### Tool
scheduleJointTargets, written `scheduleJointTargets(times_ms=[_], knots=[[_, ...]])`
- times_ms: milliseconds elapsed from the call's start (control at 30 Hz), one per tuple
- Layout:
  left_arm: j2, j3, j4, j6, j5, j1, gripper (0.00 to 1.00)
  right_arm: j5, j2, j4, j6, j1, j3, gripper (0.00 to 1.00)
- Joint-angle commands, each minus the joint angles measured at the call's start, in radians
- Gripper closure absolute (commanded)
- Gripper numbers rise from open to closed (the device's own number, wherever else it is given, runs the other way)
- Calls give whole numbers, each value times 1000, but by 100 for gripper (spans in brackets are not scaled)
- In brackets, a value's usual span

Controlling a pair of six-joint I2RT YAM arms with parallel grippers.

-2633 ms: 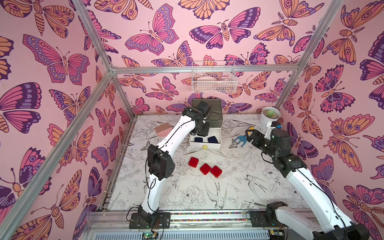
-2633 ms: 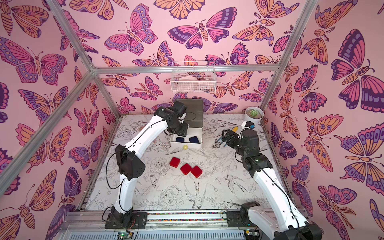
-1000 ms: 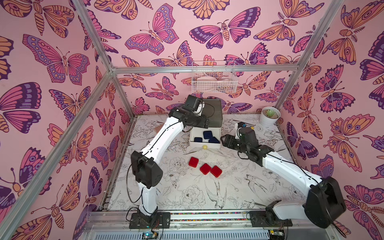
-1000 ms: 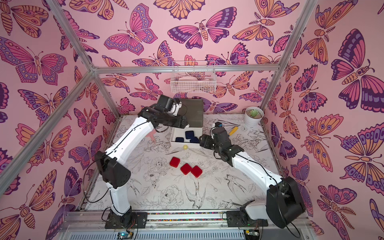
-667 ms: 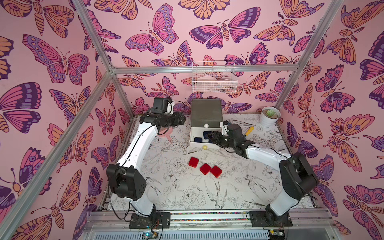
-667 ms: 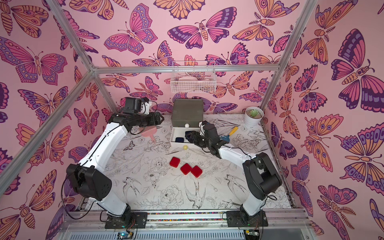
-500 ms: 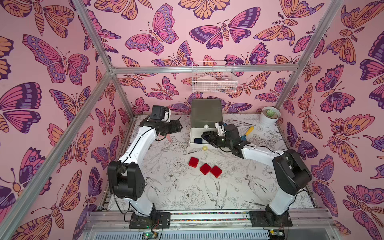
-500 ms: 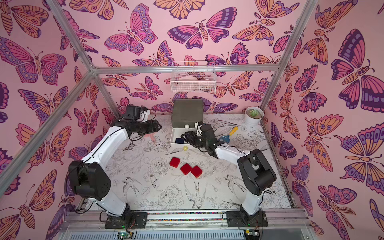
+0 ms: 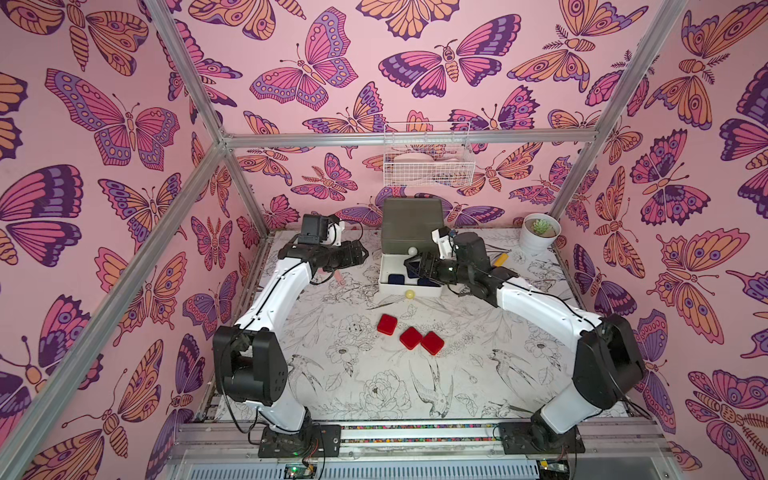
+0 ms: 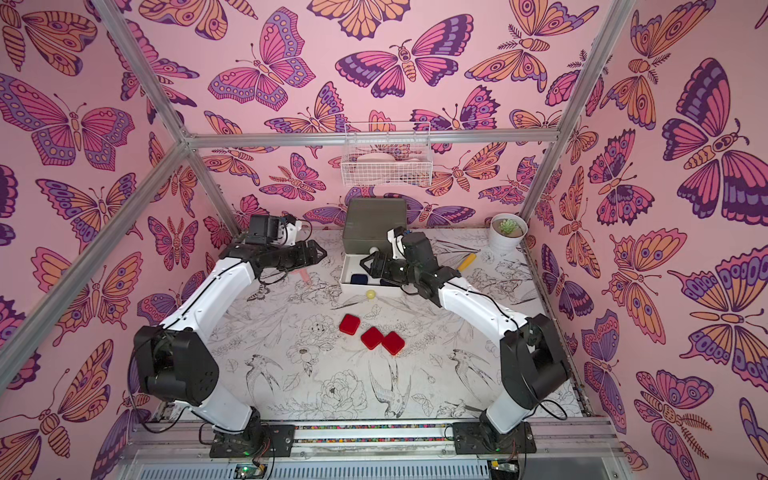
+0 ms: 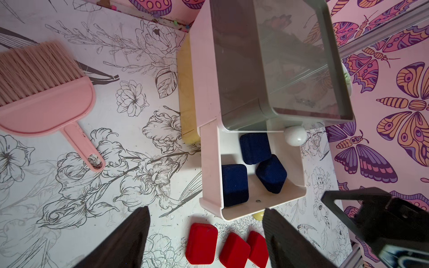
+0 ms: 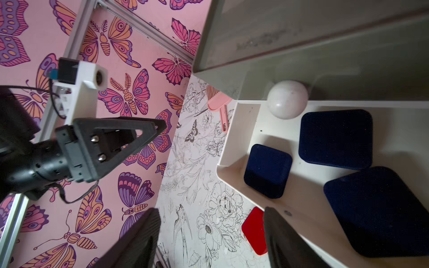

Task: Place the brooch boxes into the drawer by color
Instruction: Close the drawer in the storage box.

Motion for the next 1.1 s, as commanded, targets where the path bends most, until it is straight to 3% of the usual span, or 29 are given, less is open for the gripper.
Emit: scheduleJointTargets(times_ms=[0, 200, 433, 800, 1067], knots=[[-29, -46, 31, -5, -2, 6, 17, -45, -26, -102, -3, 13, -25, 25], [-29, -93, 46, -15, -22, 7, 17, -66, -83, -119, 100, 44, -136, 26], [-9, -112, 73, -34, 22, 8, 17, 44, -87, -12, 179, 48, -253, 29], [-16, -150, 76, -25, 6, 9, 16, 37, 107, 49, 149, 45, -137, 37], [-16, -161, 76, -25, 0, 8, 16, 39, 145, 67, 145, 34, -109, 42]])
